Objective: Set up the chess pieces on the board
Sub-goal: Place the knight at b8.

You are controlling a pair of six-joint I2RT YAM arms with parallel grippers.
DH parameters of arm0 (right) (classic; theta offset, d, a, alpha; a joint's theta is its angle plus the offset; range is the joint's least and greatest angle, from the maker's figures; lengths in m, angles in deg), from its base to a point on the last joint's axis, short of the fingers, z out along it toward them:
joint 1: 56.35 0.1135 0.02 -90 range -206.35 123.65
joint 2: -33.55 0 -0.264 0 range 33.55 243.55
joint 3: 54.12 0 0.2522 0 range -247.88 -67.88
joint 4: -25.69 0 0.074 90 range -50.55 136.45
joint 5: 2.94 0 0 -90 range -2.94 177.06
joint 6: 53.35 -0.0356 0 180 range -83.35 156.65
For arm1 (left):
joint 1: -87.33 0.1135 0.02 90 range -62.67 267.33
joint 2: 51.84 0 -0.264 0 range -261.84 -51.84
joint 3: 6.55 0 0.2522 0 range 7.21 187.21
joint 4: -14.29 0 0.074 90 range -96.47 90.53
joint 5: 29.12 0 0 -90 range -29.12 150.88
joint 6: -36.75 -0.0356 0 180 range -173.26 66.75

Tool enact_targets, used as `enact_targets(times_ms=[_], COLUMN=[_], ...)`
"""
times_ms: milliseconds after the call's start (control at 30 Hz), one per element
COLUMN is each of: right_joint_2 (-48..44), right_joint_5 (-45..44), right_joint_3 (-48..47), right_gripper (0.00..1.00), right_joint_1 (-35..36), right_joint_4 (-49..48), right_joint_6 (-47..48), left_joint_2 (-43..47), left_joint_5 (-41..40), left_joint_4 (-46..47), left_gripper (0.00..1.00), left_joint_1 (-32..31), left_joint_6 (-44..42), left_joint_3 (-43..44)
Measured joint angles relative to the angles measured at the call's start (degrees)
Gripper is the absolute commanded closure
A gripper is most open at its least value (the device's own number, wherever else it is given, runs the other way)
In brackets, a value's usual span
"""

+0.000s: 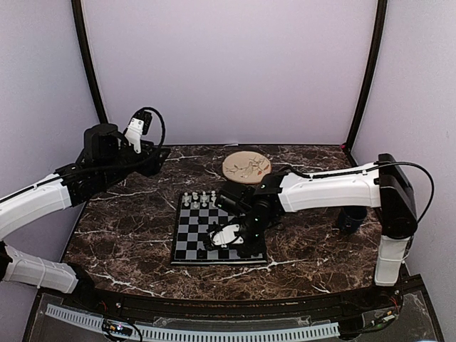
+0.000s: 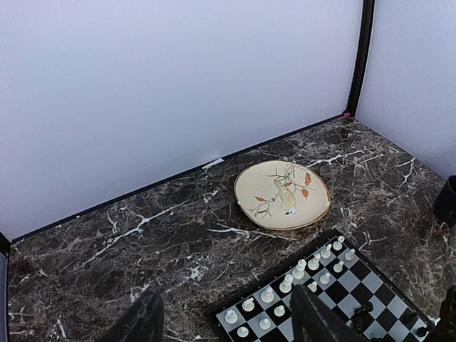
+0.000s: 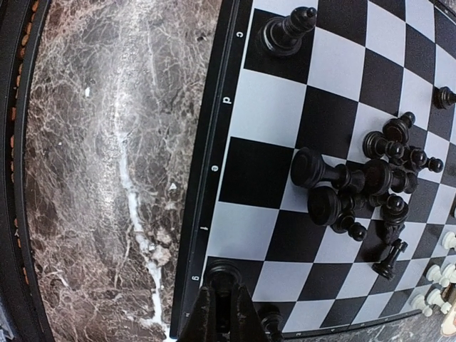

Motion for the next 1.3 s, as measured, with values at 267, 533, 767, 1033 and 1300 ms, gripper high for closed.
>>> enact_targets(times_ms=[267,533,767,1033,1300], right_joint_2=[3.04,4.00,4.50,4.70,4.98], right_joint_5=[-0.02,-0.02,0.39,0.63,0.63], right_joint_3=[-1.18,-2.97,-3.45,-3.45,-3.45], right_gripper=[1.00,1.00,0.98,0.93,0.93], right_joint_1=[0.00,0.00,0.00,0.02,0.00], right_joint_4=[-0.72,-1.29,-1.27,-1.27,-1.18], right_joint_6=[-1.09,-2.14,-2.49,-2.89,-3.02], left_joint_2=[-0.02,-0.02,-0.09,-0.11,-0.11], left_joint_5=[1.05,1.22,1.66,2.29,2.49], left_joint_4=[0.11,0.13,0.13,0.13,0.13], left_gripper=[0.37,0.37,0.37,0.37,0.37], left_joint_1=[0.00,0.00,0.00,0.00,0.00], left_joint_6=[-0.37,-0.68,-1.05,-1.07,-1.09], left_joint_3=[-0.35,-0.35,-0.37,-0.37,-0.37])
